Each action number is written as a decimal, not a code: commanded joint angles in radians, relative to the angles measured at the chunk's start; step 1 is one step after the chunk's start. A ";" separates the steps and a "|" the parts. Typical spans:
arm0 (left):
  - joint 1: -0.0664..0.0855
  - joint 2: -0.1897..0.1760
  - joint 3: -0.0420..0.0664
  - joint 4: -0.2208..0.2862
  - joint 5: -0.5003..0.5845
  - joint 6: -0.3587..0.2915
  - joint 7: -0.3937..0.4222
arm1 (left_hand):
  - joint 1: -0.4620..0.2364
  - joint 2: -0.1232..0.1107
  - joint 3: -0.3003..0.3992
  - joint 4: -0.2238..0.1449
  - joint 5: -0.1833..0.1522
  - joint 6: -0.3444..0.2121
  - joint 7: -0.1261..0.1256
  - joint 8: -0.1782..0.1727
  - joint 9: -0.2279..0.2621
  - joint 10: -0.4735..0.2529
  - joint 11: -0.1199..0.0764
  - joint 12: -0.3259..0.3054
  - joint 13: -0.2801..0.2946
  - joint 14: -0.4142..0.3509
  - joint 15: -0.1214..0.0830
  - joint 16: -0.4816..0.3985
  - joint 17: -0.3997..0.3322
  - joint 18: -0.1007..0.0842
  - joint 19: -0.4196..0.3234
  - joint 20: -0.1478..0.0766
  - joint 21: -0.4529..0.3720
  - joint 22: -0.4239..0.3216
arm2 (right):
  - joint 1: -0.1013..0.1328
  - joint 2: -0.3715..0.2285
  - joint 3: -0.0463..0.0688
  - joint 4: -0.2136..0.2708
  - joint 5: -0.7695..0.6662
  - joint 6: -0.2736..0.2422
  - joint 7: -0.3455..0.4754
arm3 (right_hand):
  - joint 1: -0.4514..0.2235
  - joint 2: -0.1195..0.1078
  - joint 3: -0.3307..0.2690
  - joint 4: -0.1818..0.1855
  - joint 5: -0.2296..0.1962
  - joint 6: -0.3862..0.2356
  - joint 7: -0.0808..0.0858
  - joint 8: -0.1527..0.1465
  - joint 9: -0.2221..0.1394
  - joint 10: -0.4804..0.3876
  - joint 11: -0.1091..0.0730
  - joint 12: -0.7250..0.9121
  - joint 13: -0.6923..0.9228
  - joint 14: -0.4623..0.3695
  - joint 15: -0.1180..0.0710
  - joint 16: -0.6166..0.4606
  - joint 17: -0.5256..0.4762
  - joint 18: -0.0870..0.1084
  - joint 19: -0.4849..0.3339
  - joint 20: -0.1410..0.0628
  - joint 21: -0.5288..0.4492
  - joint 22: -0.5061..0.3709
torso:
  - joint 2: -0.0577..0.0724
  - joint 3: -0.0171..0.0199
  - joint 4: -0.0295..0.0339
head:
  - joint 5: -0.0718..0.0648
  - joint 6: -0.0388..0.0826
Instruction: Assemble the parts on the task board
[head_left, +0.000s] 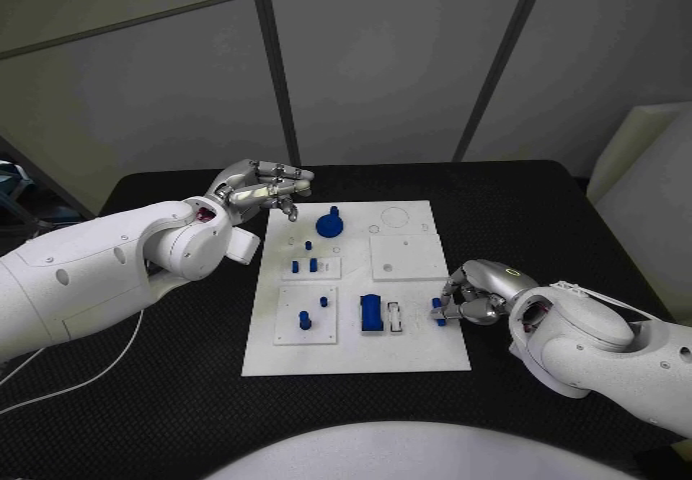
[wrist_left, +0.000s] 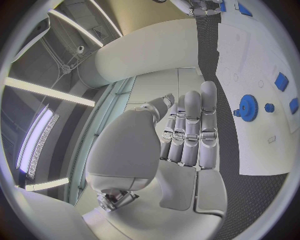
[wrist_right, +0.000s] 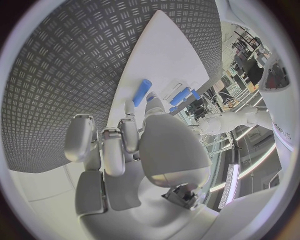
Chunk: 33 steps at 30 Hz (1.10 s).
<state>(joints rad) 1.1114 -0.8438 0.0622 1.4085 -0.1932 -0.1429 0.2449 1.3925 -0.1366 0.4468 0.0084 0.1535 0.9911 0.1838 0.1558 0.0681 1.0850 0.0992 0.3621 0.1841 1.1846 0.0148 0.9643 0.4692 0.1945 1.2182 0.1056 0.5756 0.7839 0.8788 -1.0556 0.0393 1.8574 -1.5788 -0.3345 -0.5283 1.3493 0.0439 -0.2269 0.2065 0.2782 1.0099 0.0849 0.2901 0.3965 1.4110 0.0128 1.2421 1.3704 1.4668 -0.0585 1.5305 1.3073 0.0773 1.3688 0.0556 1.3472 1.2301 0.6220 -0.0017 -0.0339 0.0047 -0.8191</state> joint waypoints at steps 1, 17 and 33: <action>0.001 -0.001 0.001 0.002 0.004 0.008 0.008 | -0.005 0.006 -0.004 0.000 -0.004 -0.006 -0.002 0.006 0.001 -0.009 0.000 0.002 0.001 -0.003 0.001 0.005 -0.001 -0.012 -0.007 0.002 -0.003 -0.001 | -0.004 0.004 0.000 -0.001 -0.020 0.038 -0.019 | 0.008 -0.001 -0.005 0.000 0.006 0.013 0.000 -0.005 -0.001 0.007 -0.004 0.002 -0.043 0.086 0.003 -0.003 0.180 0.000 -0.001 0.002 -0.004 0.000 | 0.000 -0.0004 -0.0027 | 0.002 -0.003; 0.001 -0.003 0.001 0.002 0.004 0.008 0.008 | -0.005 0.006 -0.004 0.000 -0.004 -0.006 -0.002 0.006 0.001 -0.009 0.000 0.002 0.001 -0.003 0.001 0.005 -0.001 -0.012 -0.007 0.002 -0.003 -0.001 | -0.012 0.029 0.000 -0.005 -0.113 0.102 -0.049 | 0.158 0.022 0.063 -0.081 -0.045 0.042 -0.016 -0.015 -0.005 0.006 -0.021 0.002 -0.039 0.088 -0.012 0.001 0.188 -0.002 0.004 -0.011 -0.002 0.006 | 0.000 -0.0004 -0.0004 | 0.002 -0.006; 0.001 -0.007 0.001 0.005 0.004 0.006 0.007 | -0.005 0.006 -0.004 0.000 -0.004 -0.006 -0.002 0.006 0.001 -0.009 0.000 0.002 0.001 -0.003 0.001 0.005 -0.001 -0.012 -0.007 0.002 -0.003 -0.001 | -0.021 0.033 0.000 0.021 -0.095 0.087 -0.112 | 0.169 0.029 0.205 -0.112 0.089 0.052 -0.012 -0.047 -0.016 0.014 -0.019 0.015 -0.022 0.091 -0.010 0.008 0.202 -0.005 0.012 -0.013 0.007 0.022 | -0.001 -0.0006 -0.0016 | 0.004 -0.010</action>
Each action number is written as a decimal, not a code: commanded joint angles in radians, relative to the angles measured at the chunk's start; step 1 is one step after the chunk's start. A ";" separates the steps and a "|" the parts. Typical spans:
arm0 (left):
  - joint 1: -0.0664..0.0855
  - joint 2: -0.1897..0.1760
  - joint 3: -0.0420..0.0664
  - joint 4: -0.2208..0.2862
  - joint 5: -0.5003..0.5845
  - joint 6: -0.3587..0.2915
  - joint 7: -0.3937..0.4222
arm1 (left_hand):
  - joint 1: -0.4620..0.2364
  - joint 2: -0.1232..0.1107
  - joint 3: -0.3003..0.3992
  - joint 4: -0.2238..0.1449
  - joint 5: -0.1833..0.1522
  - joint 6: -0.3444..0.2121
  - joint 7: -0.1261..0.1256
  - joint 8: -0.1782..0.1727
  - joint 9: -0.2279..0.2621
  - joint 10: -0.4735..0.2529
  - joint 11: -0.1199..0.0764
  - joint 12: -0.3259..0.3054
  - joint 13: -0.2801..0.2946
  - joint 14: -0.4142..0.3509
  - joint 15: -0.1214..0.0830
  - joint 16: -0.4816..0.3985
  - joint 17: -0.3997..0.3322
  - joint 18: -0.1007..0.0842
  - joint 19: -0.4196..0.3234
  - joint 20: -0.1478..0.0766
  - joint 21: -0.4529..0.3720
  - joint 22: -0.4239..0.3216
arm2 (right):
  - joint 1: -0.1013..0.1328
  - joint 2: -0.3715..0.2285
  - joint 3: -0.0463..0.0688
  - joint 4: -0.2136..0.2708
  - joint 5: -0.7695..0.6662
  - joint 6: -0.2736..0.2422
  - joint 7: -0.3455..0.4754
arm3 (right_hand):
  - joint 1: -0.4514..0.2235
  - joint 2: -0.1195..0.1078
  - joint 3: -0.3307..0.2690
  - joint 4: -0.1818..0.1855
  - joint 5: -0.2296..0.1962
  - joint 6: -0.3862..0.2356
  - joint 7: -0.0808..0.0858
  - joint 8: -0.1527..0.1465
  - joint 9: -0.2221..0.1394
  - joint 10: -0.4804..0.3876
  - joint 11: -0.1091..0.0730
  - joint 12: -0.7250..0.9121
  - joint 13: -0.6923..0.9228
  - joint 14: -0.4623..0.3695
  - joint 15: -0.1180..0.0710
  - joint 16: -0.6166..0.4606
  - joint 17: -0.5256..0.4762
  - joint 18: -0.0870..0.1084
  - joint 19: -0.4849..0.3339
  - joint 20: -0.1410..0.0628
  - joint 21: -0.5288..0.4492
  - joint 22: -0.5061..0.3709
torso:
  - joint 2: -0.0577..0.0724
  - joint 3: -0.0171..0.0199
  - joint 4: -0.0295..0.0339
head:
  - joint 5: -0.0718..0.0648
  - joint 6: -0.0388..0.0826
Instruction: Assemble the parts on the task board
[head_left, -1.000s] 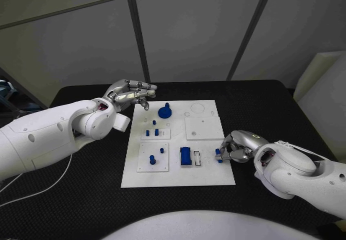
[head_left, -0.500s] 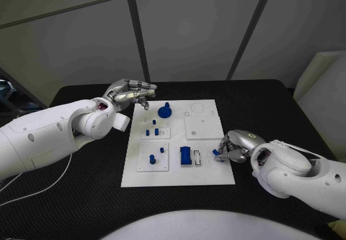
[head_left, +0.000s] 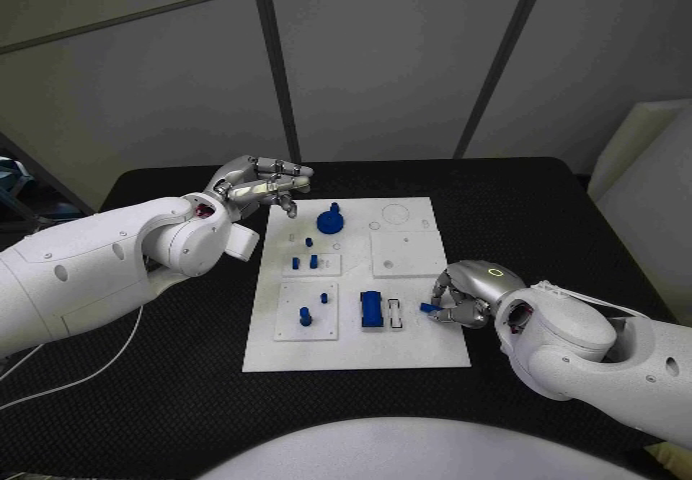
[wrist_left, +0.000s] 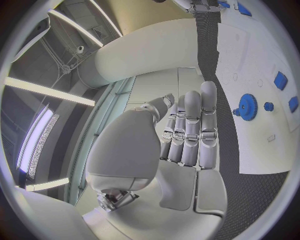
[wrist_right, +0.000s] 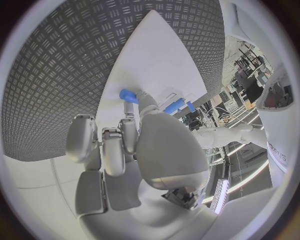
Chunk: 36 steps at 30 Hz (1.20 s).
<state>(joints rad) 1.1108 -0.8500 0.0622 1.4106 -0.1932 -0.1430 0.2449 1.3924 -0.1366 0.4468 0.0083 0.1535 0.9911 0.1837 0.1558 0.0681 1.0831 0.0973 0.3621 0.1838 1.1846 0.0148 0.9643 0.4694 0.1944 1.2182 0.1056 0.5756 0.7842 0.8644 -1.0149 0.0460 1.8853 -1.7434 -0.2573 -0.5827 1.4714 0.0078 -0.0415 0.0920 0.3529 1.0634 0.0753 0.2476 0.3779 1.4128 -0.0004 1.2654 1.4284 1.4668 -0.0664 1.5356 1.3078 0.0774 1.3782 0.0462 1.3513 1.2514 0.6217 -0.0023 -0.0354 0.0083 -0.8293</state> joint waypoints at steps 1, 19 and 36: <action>0.001 0.000 0.001 0.002 0.004 0.006 0.007 | -0.005 0.006 -0.004 0.000 -0.004 -0.006 -0.002 0.006 0.001 -0.007 0.002 0.002 0.001 -0.003 0.000 0.005 -0.001 -0.012 -0.007 0.002 -0.003 -0.001 | -0.006 -0.010 -0.006 -0.003 0.101 0.000 -0.057 | 0.043 0.063 0.030 0.003 0.020 -0.003 -0.002 -0.006 0.003 0.011 -0.005 -0.010 -0.081 0.090 -0.002 0.002 0.201 -0.005 0.003 -0.003 0.003 0.001 | -0.001 -0.0005 0.0003 | 0.000 0.000; 0.001 -0.002 0.001 0.006 0.004 0.004 0.005 | -0.004 0.006 -0.004 -0.001 -0.004 -0.007 -0.002 0.007 0.001 -0.009 0.002 0.005 0.002 -0.004 0.000 0.006 -0.002 -0.012 -0.007 0.002 -0.004 -0.001 | -0.003 0.003 -0.004 0.067 0.224 -0.207 -0.015 | -0.065 -0.024 0.224 0.025 0.050 0.000 -0.004 -0.002 0.027 0.022 -0.006 -0.003 -0.072 0.092 -0.003 0.006 0.210 -0.007 0.010 -0.003 0.009 0.014 | 0.000 -0.0007 0.0001 | 0.009 0.004; 0.002 -0.001 0.001 0.007 0.004 0.005 0.005 | -0.004 0.006 -0.004 -0.001 -0.004 -0.007 -0.002 0.007 0.001 -0.009 0.002 0.005 0.002 -0.004 0.000 0.006 -0.002 -0.012 -0.007 0.002 -0.004 -0.001 | -0.001 0.077 -0.003 0.014 0.275 -0.110 -0.030 | -0.139 -0.048 0.261 0.063 0.022 0.016 -0.012 0.008 0.039 0.030 -0.011 0.004 -0.066 0.092 -0.006 0.006 0.209 -0.007 0.012 -0.005 0.010 0.017 | 0.001 -0.0009 0.0016 | 0.011 0.002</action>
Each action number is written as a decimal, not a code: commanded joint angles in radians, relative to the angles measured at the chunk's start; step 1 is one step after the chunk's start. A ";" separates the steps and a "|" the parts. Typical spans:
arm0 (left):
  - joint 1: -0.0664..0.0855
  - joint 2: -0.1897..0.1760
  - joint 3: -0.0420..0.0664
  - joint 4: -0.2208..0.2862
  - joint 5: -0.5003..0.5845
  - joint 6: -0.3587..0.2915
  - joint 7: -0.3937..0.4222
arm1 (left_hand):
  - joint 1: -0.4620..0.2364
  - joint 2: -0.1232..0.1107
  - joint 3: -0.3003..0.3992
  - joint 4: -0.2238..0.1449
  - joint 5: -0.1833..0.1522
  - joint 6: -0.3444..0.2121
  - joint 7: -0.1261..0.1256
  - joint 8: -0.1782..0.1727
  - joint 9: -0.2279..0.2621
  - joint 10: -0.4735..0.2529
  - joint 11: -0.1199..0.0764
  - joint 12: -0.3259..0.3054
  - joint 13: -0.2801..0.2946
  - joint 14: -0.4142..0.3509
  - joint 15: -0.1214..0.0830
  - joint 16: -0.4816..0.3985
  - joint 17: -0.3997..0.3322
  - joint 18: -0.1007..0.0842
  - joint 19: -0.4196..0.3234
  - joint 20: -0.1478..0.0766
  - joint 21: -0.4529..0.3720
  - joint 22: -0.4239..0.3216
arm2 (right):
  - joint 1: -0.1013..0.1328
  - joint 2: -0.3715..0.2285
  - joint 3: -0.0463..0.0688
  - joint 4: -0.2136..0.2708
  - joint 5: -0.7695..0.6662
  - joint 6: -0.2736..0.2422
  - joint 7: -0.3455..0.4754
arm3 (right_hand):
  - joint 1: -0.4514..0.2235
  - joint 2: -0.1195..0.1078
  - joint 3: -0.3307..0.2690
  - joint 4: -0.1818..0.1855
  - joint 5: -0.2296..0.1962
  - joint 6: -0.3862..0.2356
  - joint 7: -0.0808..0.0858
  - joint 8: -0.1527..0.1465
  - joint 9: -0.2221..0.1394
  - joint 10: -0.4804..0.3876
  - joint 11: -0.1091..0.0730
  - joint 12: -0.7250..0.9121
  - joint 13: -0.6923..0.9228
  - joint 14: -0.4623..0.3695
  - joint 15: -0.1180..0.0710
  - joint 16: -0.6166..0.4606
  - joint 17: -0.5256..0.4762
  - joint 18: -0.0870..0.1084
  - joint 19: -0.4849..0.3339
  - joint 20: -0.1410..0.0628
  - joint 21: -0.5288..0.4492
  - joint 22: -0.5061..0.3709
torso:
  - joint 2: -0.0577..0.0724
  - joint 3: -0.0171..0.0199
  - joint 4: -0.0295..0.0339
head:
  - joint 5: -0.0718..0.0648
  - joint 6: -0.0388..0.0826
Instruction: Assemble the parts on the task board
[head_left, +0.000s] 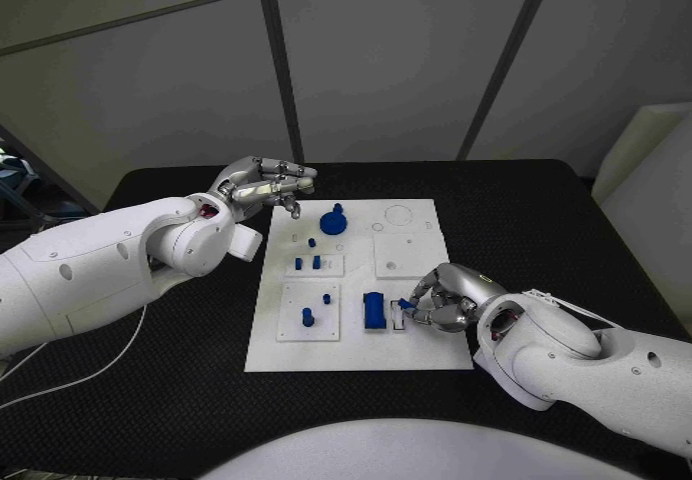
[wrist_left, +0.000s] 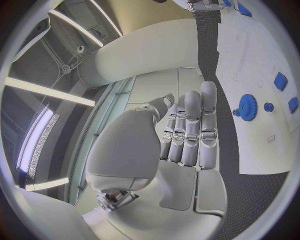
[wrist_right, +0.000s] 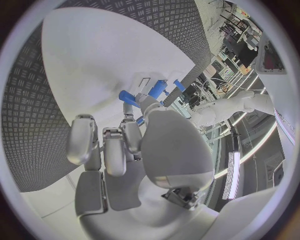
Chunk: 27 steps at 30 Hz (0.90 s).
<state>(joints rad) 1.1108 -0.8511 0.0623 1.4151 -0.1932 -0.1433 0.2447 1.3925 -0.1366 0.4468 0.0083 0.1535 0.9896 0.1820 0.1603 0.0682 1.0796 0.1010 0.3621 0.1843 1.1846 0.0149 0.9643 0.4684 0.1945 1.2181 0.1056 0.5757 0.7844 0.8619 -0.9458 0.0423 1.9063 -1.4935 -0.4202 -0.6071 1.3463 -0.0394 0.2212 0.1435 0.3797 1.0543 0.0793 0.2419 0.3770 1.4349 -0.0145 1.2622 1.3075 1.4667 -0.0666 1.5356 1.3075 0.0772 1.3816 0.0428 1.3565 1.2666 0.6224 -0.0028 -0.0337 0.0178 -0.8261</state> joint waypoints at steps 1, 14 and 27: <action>0.002 0.000 0.001 0.003 0.004 0.005 0.005 | -0.004 0.006 -0.004 -0.001 -0.004 -0.005 -0.001 0.003 0.001 -0.005 -0.002 0.005 0.001 -0.004 0.000 0.006 -0.001 -0.012 -0.007 0.002 -0.004 -0.001 | 0.002 0.015 0.001 -0.012 0.027 0.066 -0.008 | -0.028 -0.004 -0.001 0.020 -0.006 0.030 -0.018 0.017 0.043 0.010 0.001 0.009 0.056 0.093 -0.007 0.006 0.210 -0.007 0.009 -0.002 0.004 0.002 | 0.001 -0.0002 -0.0002 | 0.002 -0.002; 0.002 0.001 0.001 0.001 0.004 0.008 0.003 | -0.003 0.006 -0.004 -0.002 -0.004 -0.006 0.000 0.004 0.001 -0.007 -0.002 0.007 0.001 -0.004 0.000 0.007 -0.002 -0.012 -0.006 0.002 -0.004 -0.002 | 0.002 0.042 0.001 -0.032 0.034 0.077 -0.037 | -0.121 -0.013 -0.034 0.086 0.052 0.050 -0.026 0.031 0.056 0.027 -0.005 0.035 0.075 0.093 -0.012 0.006 0.210 -0.008 0.014 -0.007 0.008 0.008 | -0.001 0.0008 -0.0023 | 0.005 -0.005; 0.002 0.002 0.001 0.000 0.004 0.010 0.000 | -0.004 0.007 -0.004 -0.001 -0.004 -0.006 0.000 0.005 0.001 -0.007 -0.001 0.008 0.001 -0.004 0.000 0.007 -0.002 -0.012 -0.006 0.003 -0.004 -0.002 | 0.002 0.049 0.001 -0.034 0.030 0.081 -0.039 | -0.182 -0.013 -0.104 0.141 0.071 0.067 -0.036 0.058 0.079 0.033 -0.013 0.043 0.083 0.093 -0.020 0.006 0.211 -0.009 0.016 -0.015 0.008 0.011 | 0.000 0.0011 -0.0022 | 0.005 -0.005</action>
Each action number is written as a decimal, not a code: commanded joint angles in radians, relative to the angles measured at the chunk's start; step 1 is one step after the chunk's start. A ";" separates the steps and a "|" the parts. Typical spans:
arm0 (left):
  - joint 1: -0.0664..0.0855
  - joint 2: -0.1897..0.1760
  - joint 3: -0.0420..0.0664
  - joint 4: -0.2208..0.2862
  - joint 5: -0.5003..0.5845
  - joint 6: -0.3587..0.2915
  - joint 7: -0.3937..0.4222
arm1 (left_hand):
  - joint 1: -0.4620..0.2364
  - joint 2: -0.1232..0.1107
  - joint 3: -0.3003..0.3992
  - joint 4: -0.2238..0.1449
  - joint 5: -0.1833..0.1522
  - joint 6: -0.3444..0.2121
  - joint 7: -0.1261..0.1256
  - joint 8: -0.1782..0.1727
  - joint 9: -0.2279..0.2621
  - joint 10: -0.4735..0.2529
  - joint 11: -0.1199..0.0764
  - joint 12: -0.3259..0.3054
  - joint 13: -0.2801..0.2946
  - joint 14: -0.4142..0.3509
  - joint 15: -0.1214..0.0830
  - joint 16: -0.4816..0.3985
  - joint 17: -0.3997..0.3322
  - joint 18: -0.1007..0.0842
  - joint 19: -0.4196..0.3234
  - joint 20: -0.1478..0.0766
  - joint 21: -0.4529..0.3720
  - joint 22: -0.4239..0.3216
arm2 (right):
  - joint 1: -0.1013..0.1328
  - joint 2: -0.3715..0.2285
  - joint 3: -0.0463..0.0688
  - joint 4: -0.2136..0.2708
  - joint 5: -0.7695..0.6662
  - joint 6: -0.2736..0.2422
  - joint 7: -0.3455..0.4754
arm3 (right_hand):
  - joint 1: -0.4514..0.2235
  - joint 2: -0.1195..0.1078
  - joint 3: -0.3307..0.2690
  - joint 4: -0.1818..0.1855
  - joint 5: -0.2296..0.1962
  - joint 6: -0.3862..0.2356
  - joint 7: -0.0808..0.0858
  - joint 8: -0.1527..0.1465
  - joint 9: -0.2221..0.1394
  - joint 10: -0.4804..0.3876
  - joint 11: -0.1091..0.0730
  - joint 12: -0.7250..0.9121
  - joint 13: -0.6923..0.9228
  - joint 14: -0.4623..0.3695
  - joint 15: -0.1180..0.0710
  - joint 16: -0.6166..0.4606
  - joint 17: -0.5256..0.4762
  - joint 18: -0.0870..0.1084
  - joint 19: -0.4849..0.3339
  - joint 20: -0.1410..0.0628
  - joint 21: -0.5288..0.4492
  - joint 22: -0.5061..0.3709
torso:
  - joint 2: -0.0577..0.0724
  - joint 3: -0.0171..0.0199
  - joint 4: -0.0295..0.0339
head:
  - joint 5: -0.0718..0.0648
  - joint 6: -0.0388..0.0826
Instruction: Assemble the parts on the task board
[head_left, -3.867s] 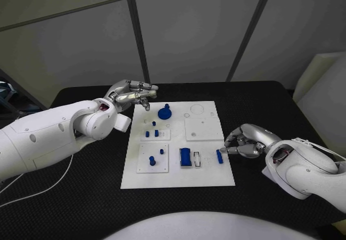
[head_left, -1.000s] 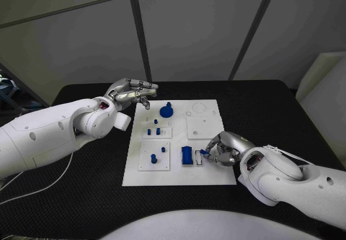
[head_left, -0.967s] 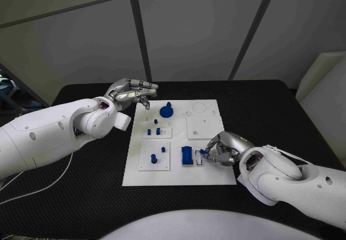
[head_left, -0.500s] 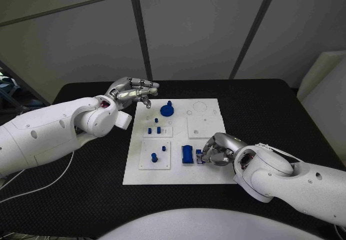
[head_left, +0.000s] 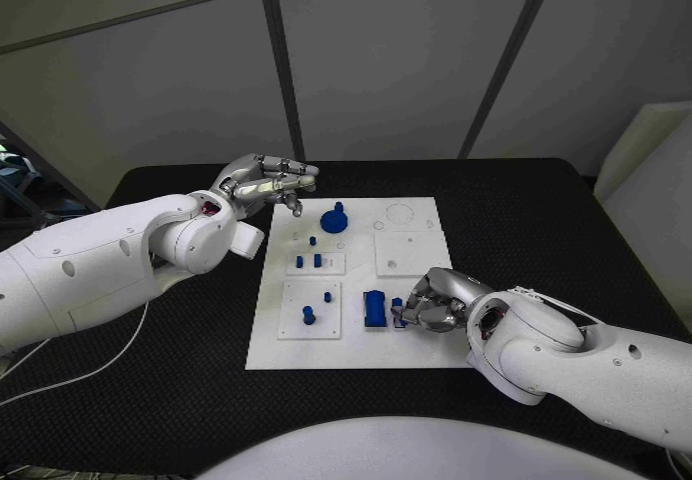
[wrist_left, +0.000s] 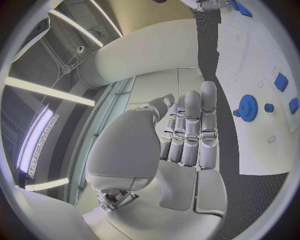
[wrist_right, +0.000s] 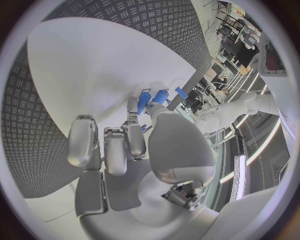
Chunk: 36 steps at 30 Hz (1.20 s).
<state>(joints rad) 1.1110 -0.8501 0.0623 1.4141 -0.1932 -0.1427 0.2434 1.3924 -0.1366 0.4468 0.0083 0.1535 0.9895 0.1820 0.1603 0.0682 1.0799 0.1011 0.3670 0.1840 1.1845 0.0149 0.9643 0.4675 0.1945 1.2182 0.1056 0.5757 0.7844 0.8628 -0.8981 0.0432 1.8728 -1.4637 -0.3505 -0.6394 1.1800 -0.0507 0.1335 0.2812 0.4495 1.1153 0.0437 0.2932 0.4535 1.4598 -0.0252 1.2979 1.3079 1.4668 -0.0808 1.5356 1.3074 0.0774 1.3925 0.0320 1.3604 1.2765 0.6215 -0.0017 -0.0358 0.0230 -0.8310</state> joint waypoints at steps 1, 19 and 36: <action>0.001 0.002 0.001 0.000 0.004 0.010 0.001 | -0.004 0.007 -0.004 0.000 -0.004 -0.006 0.000 0.005 0.001 -0.008 -0.002 0.003 0.002 -0.004 0.000 0.007 -0.001 -0.012 -0.006 0.003 -0.004 -0.002 | 0.001 0.002 0.000 0.000 0.000 0.011 -0.006 | -0.025 0.000 -0.025 0.007 -0.004 0.006 0.000 0.008 0.003 0.009 -0.002 0.007 0.083 0.093 -0.006 0.006 0.211 -0.009 0.005 -0.004 0.004 0.001 | 0.001 0.0001 -0.0002 | 0.000 0.000; 0.001 0.005 0.001 -0.004 0.004 0.011 0.001 | -0.004 0.007 -0.004 0.000 -0.004 -0.006 0.000 0.005 0.001 -0.008 -0.002 0.003 0.002 -0.004 0.000 0.007 -0.001 -0.012 -0.006 0.003 -0.004 -0.002 | 0.001 -0.015 0.000 0.003 -0.002 -0.003 0.004 | -0.092 0.027 -0.107 0.008 -0.073 -0.001 -0.002 0.017 0.014 0.009 -0.003 0.007 0.086 0.093 -0.006 0.006 0.212 -0.009 0.006 -0.005 0.002 0.002 | -0.001 0.0001 -0.0001 | -0.003 -0.004; -0.002 0.005 0.000 -0.011 0.022 0.004 0.029 | -0.027 0.003 -0.016 0.015 -0.006 -0.011 0.001 0.008 0.001 -0.014 0.001 0.010 0.002 -0.005 0.004 0.009 -0.004 -0.013 -0.007 0.005 -0.007 -0.004 | 0.012 -0.074 0.012 -0.004 0.212 -0.122 0.301 | 0.044 -0.004 -0.187 -0.012 -0.196 -0.103 0.043 -0.041 -0.006 -0.032 0.034 -0.062 0.047 0.080 0.024 -0.027 0.158 0.007 -0.047 0.018 -0.062 -0.076 | -0.009 -0.0006 -0.0011 | -0.010 0.012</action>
<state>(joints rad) 1.1083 -0.8461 0.0619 1.4037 -0.1907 -0.1417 0.2444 1.3716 -0.1324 0.4321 0.0230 0.1535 0.9841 0.1841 0.1644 0.0681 1.0722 0.1044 0.3738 0.1847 1.1845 0.0150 0.9704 0.4635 0.1945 1.2144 0.1094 0.5732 0.7811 0.8676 -0.9690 0.0509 1.8760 -1.3923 -0.4164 -0.5019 1.2264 -0.0452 -0.0460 0.2672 0.2579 1.0141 0.0859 0.2553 0.4485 1.4291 0.0055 1.2377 1.3082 1.4649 -0.0640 1.5123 1.3073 0.0773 1.3474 0.0481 1.3009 1.2024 0.6166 -0.0015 -0.0368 0.0145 -0.8227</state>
